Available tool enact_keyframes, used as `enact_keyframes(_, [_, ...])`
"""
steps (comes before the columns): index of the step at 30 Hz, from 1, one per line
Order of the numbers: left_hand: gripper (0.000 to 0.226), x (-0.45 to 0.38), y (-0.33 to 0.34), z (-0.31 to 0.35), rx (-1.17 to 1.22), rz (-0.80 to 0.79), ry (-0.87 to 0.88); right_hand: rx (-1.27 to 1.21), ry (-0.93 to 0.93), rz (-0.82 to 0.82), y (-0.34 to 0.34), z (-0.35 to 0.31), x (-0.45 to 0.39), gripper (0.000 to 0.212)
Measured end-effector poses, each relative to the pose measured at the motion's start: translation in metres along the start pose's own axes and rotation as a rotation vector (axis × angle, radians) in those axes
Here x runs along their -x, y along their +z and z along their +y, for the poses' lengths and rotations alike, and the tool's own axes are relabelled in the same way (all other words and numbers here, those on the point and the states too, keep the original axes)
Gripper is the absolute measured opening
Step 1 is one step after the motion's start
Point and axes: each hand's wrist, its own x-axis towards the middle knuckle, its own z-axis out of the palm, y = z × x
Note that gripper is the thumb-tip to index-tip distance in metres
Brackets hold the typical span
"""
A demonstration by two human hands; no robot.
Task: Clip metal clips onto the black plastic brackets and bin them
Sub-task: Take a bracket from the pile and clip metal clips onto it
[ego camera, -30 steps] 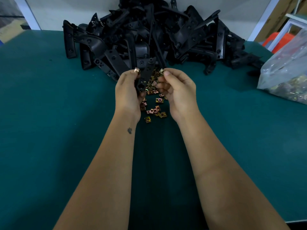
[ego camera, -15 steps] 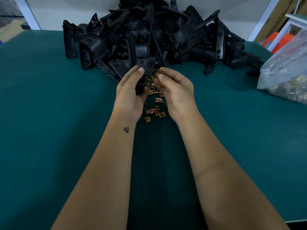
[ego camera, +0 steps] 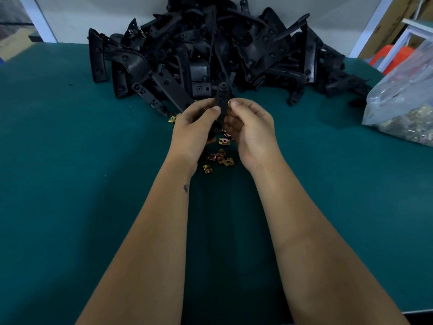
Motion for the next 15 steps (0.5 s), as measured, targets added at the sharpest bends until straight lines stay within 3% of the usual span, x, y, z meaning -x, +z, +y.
enact_keyframes(5, [0.019,-0.0001,-0.0012,0.0003,-0.029,-0.031,0.051,0.032,-0.004,0.001,0.0015,0.001,0.0006,0.014])
enact_keyframes(10, [0.022,0.0039,-0.0008,0.0076,-0.052,0.074,0.102,0.029,-0.01,0.001,0.002,-0.0004,0.0015,0.014])
enact_keyframes(15, [0.022,0.005,-0.0013,0.0084,-0.068,0.06,0.088,0.069,-0.019,-0.007,0.0026,-0.001,0.0024,0.011])
